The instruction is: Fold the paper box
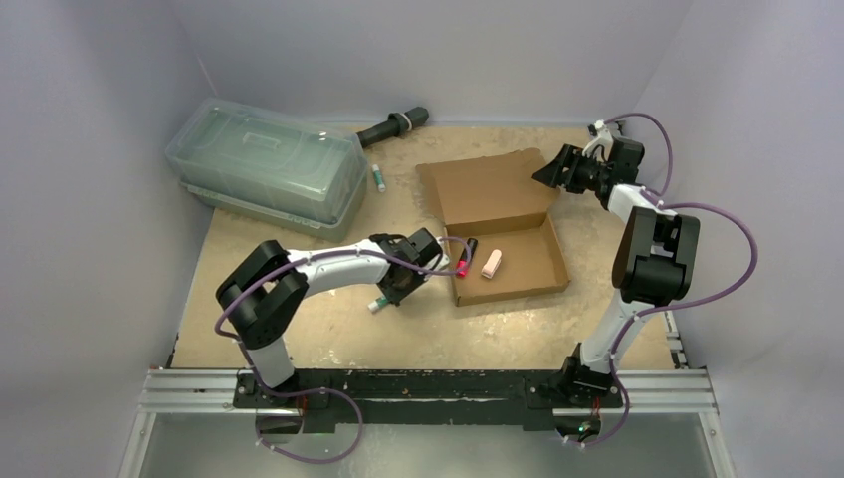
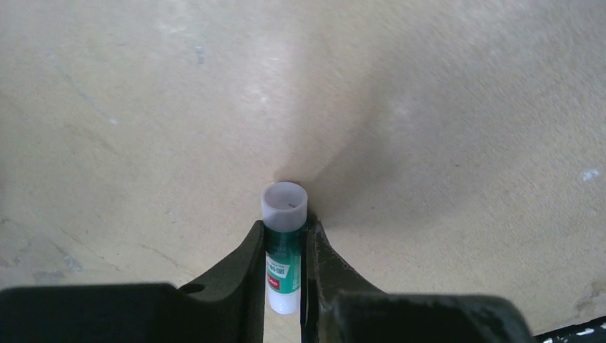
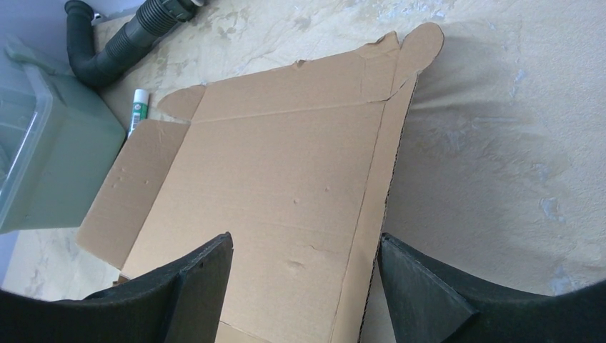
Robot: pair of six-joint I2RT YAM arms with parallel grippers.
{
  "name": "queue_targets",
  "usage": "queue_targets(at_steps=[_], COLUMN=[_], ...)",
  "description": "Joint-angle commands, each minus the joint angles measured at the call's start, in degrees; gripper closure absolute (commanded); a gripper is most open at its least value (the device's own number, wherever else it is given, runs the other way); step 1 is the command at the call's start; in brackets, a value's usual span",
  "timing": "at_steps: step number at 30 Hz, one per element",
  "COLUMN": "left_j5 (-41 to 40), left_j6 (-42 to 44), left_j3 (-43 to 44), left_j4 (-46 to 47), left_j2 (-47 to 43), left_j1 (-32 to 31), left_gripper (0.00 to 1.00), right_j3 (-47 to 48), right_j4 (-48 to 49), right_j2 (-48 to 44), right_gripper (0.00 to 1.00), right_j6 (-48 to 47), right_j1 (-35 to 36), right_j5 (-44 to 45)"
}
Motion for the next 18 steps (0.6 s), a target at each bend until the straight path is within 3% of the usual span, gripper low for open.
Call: queue_targets(at_steps=[1,5,7,8,11,14,18], left_j5=[1.5,6.1,11.1,12.8,13.2,9.2,2.1], left_j6=[-5.6,-16.8,-22.0,-23.4,-24.6,-22.4,-20.2], left_j3=[3.7,-0.4,-3.4,-2.2,10.9,23.0,32.5], left_j4=[5.4,30.0,43.7,46.0,39.7,27.4,17.5], left_j2=[-7.5,-18.2,-17.8,-15.5,-4.7,5.3,15.1], left_j1=[2.8,2.8,2.7,2.7,1.7,-0.5,-2.4], left_gripper=[1.0,1.0,1.0,1.0,1.0,1.0,0.74], right_j3=[0.4,0.3,0.3,0.3,0.2,0.2,0.3], right_j4=[0.8,1.0,1.0,0.9,0.9,0.8,0.8], right_j2=[-2.9,-2.8,-2.7,-2.7,-2.7,-2.7,-2.8], right_gripper=[0.23,0.23,0.23,0.23,0.23,0.23,0.23], right_j6=[0.1,0.2,0.2,0.1,0.0,0.0,0.0], right_j1=[0.0,0.0,0.0,0.0,0.1,0.0,0.0], right_j5=[-1.7,-1.7,-1.7,-1.7,-1.6,-1.7,-1.9])
